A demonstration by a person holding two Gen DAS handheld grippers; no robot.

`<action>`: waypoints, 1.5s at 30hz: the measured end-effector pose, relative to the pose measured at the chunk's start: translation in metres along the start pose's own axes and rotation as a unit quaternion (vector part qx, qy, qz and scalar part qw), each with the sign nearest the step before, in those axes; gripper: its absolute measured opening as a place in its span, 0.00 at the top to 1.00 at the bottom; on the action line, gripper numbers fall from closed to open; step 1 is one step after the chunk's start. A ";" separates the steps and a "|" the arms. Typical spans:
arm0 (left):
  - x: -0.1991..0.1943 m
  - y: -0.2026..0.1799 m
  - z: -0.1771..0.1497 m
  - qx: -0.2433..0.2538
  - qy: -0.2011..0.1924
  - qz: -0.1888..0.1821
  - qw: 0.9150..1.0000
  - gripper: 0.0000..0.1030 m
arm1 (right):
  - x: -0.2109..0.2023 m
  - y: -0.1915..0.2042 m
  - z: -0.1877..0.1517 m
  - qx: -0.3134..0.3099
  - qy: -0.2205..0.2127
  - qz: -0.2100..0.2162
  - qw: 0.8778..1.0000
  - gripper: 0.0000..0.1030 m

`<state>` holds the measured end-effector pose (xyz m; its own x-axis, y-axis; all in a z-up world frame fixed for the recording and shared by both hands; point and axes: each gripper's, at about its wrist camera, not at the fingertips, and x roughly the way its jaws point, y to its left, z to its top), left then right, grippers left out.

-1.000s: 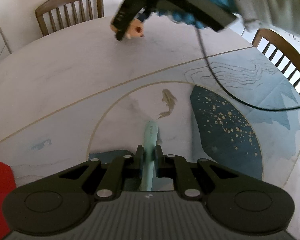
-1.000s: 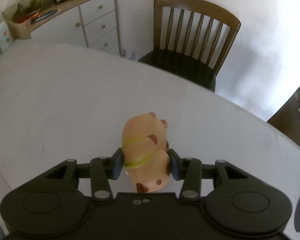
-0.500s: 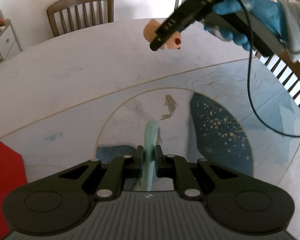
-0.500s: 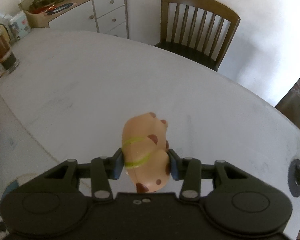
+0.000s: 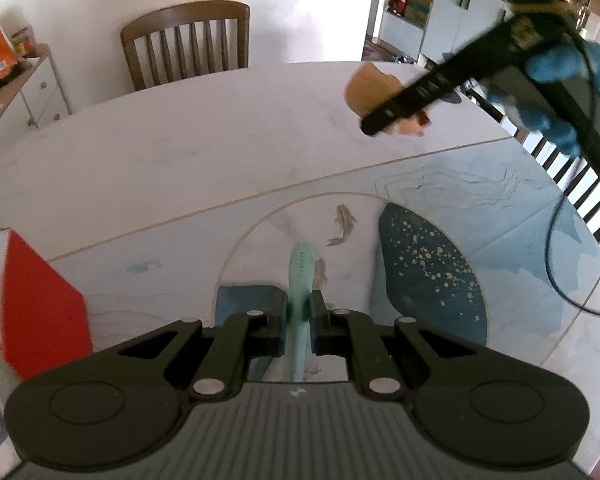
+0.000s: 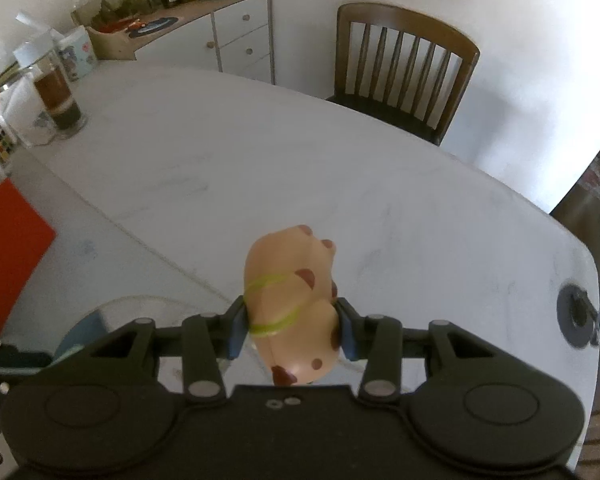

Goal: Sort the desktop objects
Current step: 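Carry the green stick in the left tool and hamster toy in the right tool to the box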

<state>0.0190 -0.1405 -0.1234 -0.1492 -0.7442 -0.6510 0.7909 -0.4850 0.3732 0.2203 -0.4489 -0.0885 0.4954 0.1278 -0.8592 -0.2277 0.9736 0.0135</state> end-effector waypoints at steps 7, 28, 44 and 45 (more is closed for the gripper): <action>-0.029 0.003 -0.001 -0.020 0.003 0.002 1.000 0.91 | -0.034 0.020 -0.022 0.021 -0.001 0.006 1.000 0.58; -0.114 0.024 -0.004 -0.067 -0.015 0.032 0.997 0.91 | -0.113 0.082 -0.067 0.086 -0.046 0.008 0.995 0.58; -0.170 0.067 -0.030 -0.086 -0.013 0.027 0.996 0.91 | -0.134 0.156 -0.074 0.100 -0.032 0.003 0.994 0.58; -0.172 0.071 -0.032 -0.087 -0.014 0.027 0.996 0.91 | -0.134 0.161 -0.073 0.102 -0.031 0.005 0.994 0.58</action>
<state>0.1197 -0.0325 -0.0062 -0.1178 -0.7805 -0.6139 0.8888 -0.3586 0.2854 0.0559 -0.3231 -0.0083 0.5464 0.1420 -0.8254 -0.0609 0.9896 0.1300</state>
